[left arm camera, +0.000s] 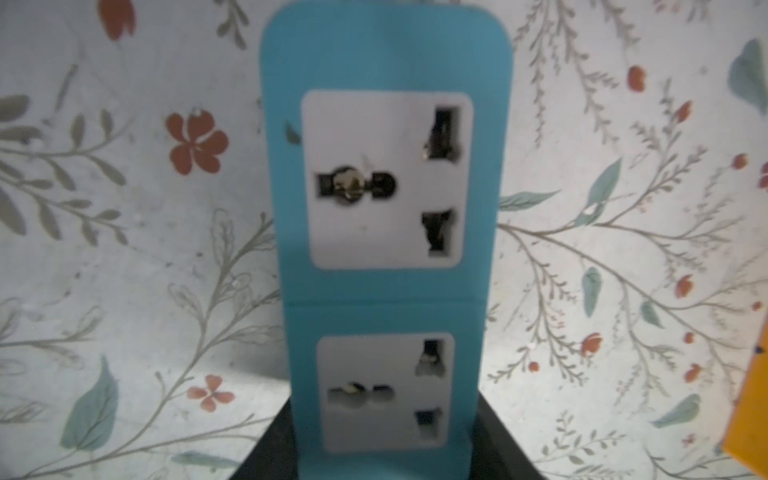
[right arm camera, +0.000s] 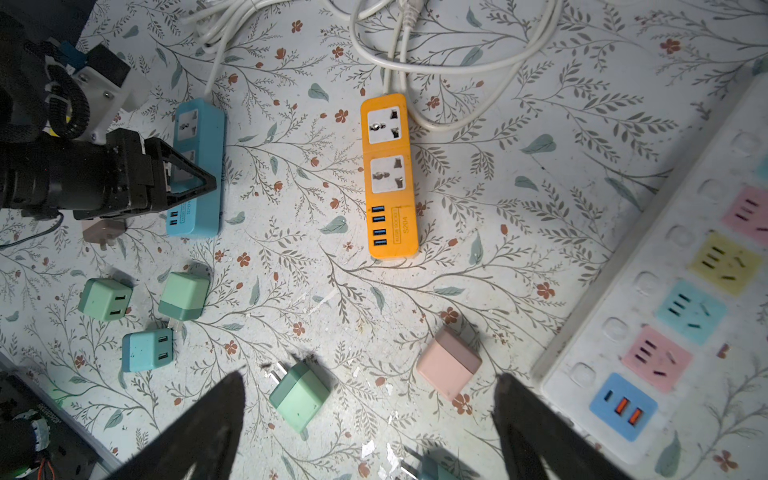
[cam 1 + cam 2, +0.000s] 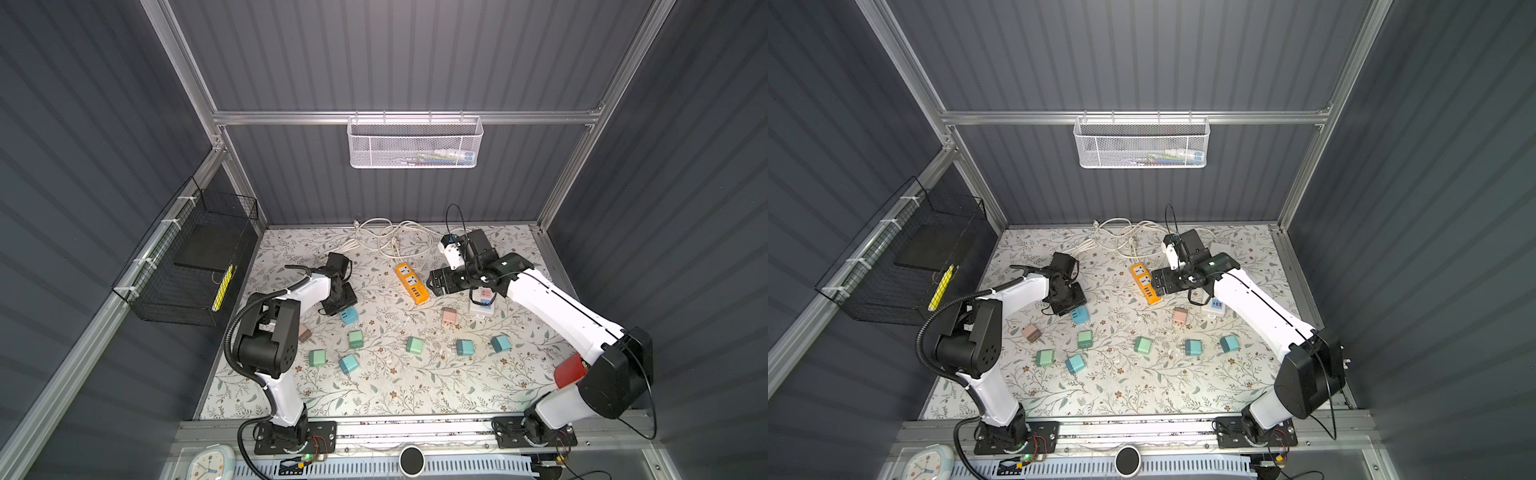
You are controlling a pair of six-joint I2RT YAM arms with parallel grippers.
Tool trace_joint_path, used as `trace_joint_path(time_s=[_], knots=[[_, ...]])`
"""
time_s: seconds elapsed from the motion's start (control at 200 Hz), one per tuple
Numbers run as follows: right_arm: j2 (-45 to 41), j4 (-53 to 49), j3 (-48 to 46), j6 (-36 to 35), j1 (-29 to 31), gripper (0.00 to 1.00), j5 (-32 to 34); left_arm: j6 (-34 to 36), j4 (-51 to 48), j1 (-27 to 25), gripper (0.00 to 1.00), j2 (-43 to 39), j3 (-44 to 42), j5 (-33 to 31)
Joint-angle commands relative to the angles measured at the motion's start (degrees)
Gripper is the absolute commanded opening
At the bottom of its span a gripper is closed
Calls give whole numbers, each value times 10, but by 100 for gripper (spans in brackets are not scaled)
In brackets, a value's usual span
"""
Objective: Insert the plug
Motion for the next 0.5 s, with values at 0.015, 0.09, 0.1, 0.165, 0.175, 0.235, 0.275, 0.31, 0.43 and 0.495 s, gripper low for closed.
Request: trace_joint_path(time_s=[0.015, 0.09, 0.1, 0.165, 0.175, 0.235, 0.275, 0.31, 0.43, 0.495], knots=[[3, -10, 12, -10, 2, 89, -17, -4, 10, -25, 46, 16, 18, 18], [2, -13, 15, -14, 2, 89, -5, -27, 14, -45, 46, 23, 29, 13], [1, -13, 15, -14, 2, 89, -3, -32, 16, -48, 46, 23, 29, 13], [0, -14, 14, -15, 1, 89, 5, -63, 26, -69, 48, 30, 33, 5], [-1, -14, 14, -15, 1, 89, 5, -66, 28, -72, 49, 31, 34, 5], [-6, -12, 8, -12, 0, 90, 6, -89, 22, -90, 50, 45, 46, -3], [-9, -10, 3, -9, 1, 90, 8, -97, 14, -101, 50, 53, 55, -13], [-12, -8, -1, -6, 0, 90, 7, -102, 6, -108, 50, 57, 63, -26], [-27, -5, -15, 0, 0, 91, 8, -100, -9, -111, 63, 61, 75, -36], [-33, -6, -19, -2, 0, 92, 12, -80, -19, -111, 70, 57, 88, -28]])
